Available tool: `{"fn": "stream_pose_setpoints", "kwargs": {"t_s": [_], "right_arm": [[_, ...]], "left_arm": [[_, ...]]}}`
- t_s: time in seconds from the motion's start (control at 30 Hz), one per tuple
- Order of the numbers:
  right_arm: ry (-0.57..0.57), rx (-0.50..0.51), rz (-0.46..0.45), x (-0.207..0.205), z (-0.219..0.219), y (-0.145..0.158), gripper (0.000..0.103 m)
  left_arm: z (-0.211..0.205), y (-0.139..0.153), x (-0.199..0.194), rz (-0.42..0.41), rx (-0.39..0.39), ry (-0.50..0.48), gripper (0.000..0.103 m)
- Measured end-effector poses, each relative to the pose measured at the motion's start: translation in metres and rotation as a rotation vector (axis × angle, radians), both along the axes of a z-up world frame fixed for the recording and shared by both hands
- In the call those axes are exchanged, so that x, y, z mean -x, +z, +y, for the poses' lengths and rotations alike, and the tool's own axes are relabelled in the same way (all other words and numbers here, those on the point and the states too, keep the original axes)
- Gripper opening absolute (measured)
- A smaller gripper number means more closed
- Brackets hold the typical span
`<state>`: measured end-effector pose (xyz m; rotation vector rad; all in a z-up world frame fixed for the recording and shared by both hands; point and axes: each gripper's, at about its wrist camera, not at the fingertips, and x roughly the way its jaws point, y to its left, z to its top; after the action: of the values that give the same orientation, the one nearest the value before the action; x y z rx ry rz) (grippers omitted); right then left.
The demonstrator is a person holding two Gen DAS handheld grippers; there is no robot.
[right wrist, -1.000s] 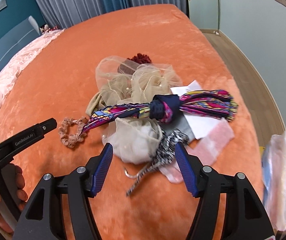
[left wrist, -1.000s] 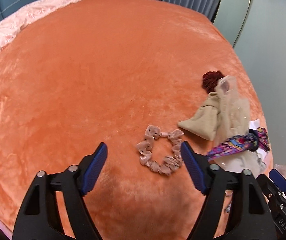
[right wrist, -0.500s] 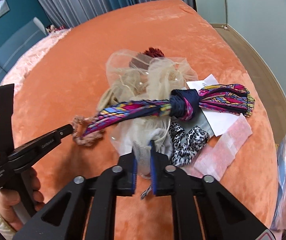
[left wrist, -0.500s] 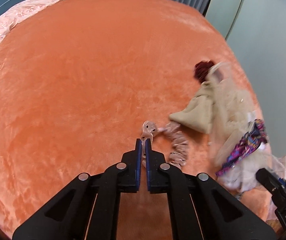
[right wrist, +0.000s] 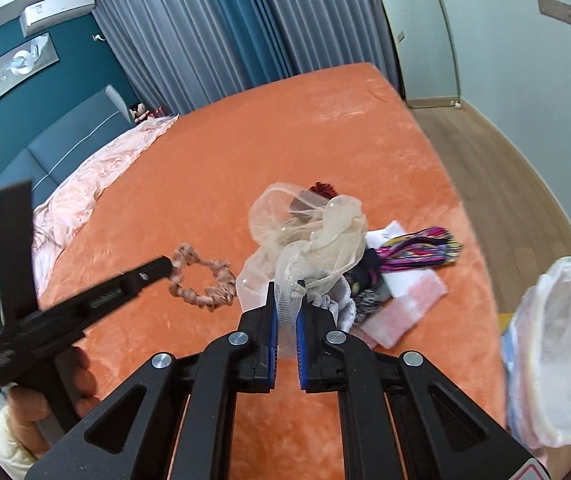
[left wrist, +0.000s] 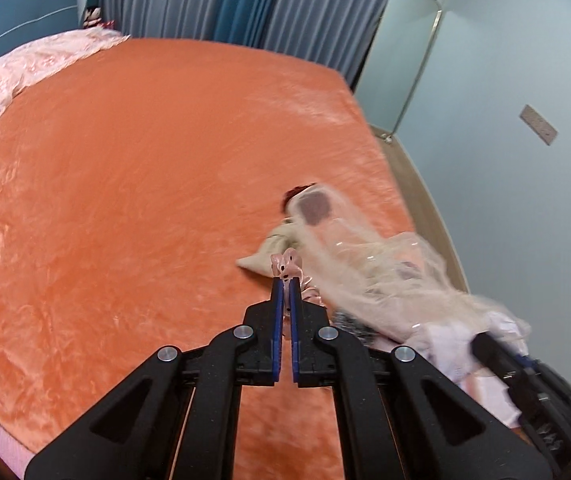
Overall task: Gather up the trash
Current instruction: 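Grasp the beaded scrunchie with the left tool while the right tool grasps the mesh bag, then carry both items to the trash bin and open both tools over it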
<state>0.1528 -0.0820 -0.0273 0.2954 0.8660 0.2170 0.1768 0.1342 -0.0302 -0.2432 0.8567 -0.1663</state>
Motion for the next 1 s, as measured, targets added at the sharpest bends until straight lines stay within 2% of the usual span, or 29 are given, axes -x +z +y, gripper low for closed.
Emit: {"fn": "stream_pose_setpoints", "kwargs": {"t_s": [0.1,0.27,0.33,0.43,0.5,0.63,0.8,0.87,0.93,1.0], "right_arm": [[0.003,0.010,0.045,0.018,-0.008,-0.014,0.008],[0.007,0.030,0.154,0.041,-0.018,-0.055,0.016],[-0.003,0.030,0.186,0.043,-0.022,-0.066,0.034],[-0.024,0.013,0.174,0.040,-0.025,-0.068,0.047],[-0.023,0.016,0.164,0.033,-0.022,-0.068,0.051],[0.000,0.017,0.169,0.010,-0.009,-0.076,0.051],[0.035,0.030,0.215,-0.023,0.014,-0.104,0.051],[0.044,0.036,0.241,-0.030,0.019,-0.115,0.044],[0.054,0.029,0.259,-0.033,0.022,-0.121,0.008],[0.065,0.002,0.244,-0.031,0.021,-0.116,0.003]], "left_arm": [[-0.016,0.010,0.017,-0.013,-0.006,-0.023,0.003],[-0.035,0.003,0.038,0.017,-0.014,-0.064,0.003],[-0.042,-0.001,0.046,0.031,-0.018,-0.076,0.003],[-0.046,-0.005,0.052,0.035,-0.029,-0.086,0.003],[-0.045,-0.007,0.052,0.038,-0.035,-0.085,0.003],[-0.041,-0.013,0.048,0.051,-0.045,-0.073,0.003],[-0.029,-0.021,0.037,0.067,-0.059,-0.047,0.003],[-0.024,-0.023,0.034,0.072,-0.067,-0.039,0.003],[-0.022,-0.025,0.031,0.072,-0.080,-0.038,0.003],[-0.020,-0.024,0.029,0.071,-0.085,-0.038,0.003]]}}
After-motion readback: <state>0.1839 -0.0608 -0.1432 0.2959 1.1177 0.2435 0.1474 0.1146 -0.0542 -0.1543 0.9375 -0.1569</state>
